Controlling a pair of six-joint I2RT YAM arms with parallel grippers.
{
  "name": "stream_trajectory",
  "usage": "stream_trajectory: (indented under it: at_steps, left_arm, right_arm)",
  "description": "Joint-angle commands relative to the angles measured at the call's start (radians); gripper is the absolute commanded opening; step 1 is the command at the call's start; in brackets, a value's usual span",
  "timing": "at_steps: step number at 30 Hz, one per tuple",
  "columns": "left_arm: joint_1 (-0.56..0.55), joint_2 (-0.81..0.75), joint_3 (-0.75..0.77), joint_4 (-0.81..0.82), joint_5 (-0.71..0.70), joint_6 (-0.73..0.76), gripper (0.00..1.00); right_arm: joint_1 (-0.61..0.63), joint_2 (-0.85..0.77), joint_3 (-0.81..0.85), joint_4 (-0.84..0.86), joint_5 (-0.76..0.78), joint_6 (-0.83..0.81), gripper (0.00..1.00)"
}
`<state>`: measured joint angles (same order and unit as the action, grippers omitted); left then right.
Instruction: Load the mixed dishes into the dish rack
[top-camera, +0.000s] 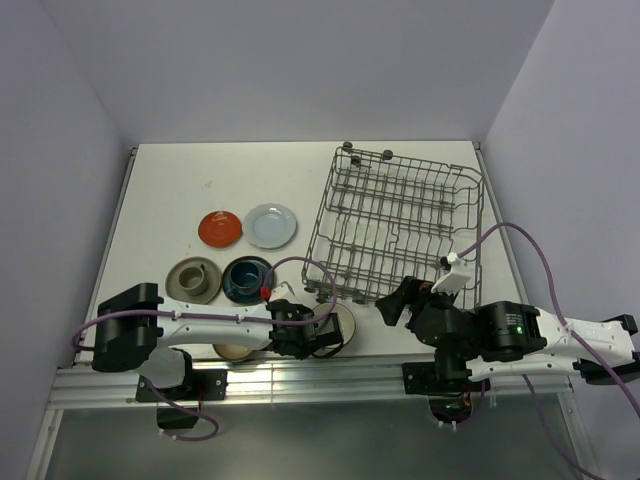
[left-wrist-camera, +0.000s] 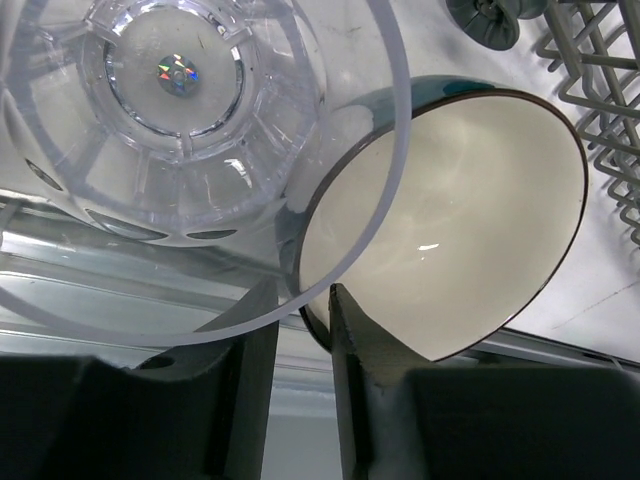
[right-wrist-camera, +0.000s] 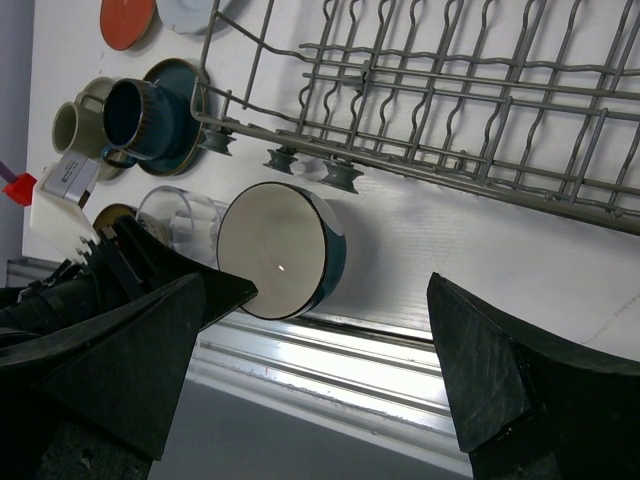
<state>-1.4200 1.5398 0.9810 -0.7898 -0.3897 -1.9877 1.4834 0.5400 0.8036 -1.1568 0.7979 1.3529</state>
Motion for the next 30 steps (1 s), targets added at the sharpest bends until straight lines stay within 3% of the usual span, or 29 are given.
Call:
stream_trajectory:
  at_steps: [1, 7, 12, 23, 26, 30]
  left_arm:
    - [-0.010, 0.013, 0.028, -0.025, -0.031, -0.151, 0.30]
    - [-0.034, 0.037, 0.073, -0.110, -0.066, -0.174, 0.22]
    - [-0.054, 0.036, 0.093, -0.140, -0.092, -0.180, 0.00]
    - [-0.123, -0.007, 0.176, -0.221, -0.184, -0.137, 0.00]
    - [-0.140, -0.041, 0.229, -0.224, -0.238, -0.047, 0.00]
    - [-0.131, -0.139, 0.248, -0.065, -0.256, 0.254, 0.00]
  right_arm:
    - [0.005, -0.011, -0.001, -0.009, 0.035, 0.025, 0.99]
    - [0.005, -0.018, -0.014, 0.003, 0.038, 0.025, 0.99]
    - [0.005, 0.005, -0.004, 0.003, 0.032, 0.023, 0.99]
    - [0.005, -0.003, 0.062, -0.031, 0.024, -0.009, 1.00]
    - [0.003, -0.046, 0.071, 0.026, -0.011, -0.089, 1.00]
    - [0.005, -0.123, 0.051, 0.196, -0.063, -0.207, 1.00]
